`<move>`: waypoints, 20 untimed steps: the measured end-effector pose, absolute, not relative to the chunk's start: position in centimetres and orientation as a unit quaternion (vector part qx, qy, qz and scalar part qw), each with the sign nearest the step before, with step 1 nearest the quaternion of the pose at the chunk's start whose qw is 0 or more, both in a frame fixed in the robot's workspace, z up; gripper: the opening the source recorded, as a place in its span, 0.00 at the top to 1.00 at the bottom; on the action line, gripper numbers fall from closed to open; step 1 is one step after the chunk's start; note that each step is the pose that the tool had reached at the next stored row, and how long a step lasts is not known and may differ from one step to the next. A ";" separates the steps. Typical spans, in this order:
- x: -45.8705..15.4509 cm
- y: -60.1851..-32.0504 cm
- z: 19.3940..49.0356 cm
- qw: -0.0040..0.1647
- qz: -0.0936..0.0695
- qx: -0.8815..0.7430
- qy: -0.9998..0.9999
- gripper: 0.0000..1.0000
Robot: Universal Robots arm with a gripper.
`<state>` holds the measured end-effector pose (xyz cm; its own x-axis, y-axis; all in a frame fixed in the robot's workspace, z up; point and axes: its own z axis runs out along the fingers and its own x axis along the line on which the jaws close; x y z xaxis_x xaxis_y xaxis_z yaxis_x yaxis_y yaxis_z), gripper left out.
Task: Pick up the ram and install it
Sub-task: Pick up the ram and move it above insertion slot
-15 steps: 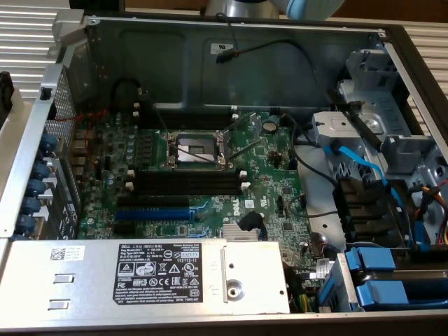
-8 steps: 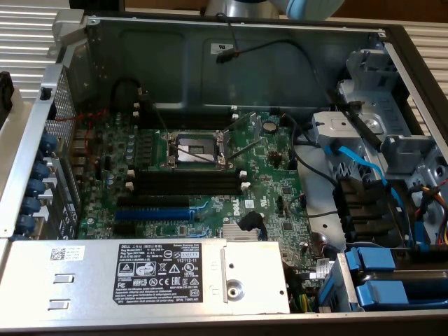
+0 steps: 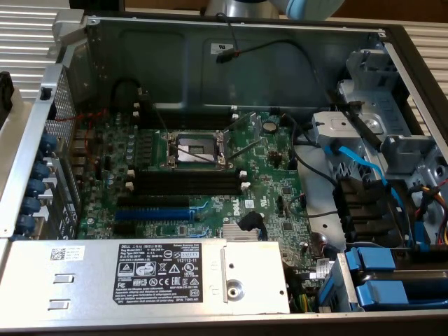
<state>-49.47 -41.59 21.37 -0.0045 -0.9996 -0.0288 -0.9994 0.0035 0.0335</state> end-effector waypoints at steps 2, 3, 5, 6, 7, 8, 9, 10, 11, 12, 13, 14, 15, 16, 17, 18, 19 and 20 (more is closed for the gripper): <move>-49.5 -41.6 21.2 0.001 -0.022 0.706 -0.708 0.75; -49.5 -41.6 21.2 0.001 -0.022 0.706 -0.708 0.75; -49.5 -41.6 21.0 0.001 -0.021 0.706 -0.708 0.75; -49.5 -41.6 21.0 0.001 -0.021 0.706 -0.708 0.75; -49.5 -41.6 21.0 0.001 -0.021 0.706 -0.708 0.75; -49.5 -41.6 20.9 0.001 -0.021 0.706 -0.708 0.75; -49.5 -41.6 20.9 0.001 -0.021 0.706 -0.708 0.75; -49.5 -41.5 20.8 0.000 -0.021 0.706 -0.708 0.75; -49.5 -41.5 20.7 0.000 -0.021 0.706 -0.708 0.75; -49.5 -41.5 20.6 0.000 -0.020 0.706 -0.708 0.75; -49.5 -41.5 20.6 0.000 -0.020 0.706 -0.708 0.75; -49.5 -41.5 20.6 0.000 -0.020 0.706 -0.708 0.75; -49.5 -41.4 20.6 0.000 -0.020 0.706 -0.708 0.75; -49.5 -41.4 20.6 0.000 -0.020 0.706 -0.708 0.75; -49.5 -41.4 20.5 0.000 -0.020 0.706 -0.707 0.75; -49.5 -41.4 20.5 0.000 -0.020 0.706 -0.707 0.75; -49.5 -41.4 20.5 0.000 -0.020 0.706 -0.707 0.75; -49.5 -41.4 20.5 0.000 -0.020 0.706 -0.707 0.75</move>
<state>-49.47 -41.43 20.52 -0.0018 -0.9996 -0.0288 -0.9996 0.0010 0.0286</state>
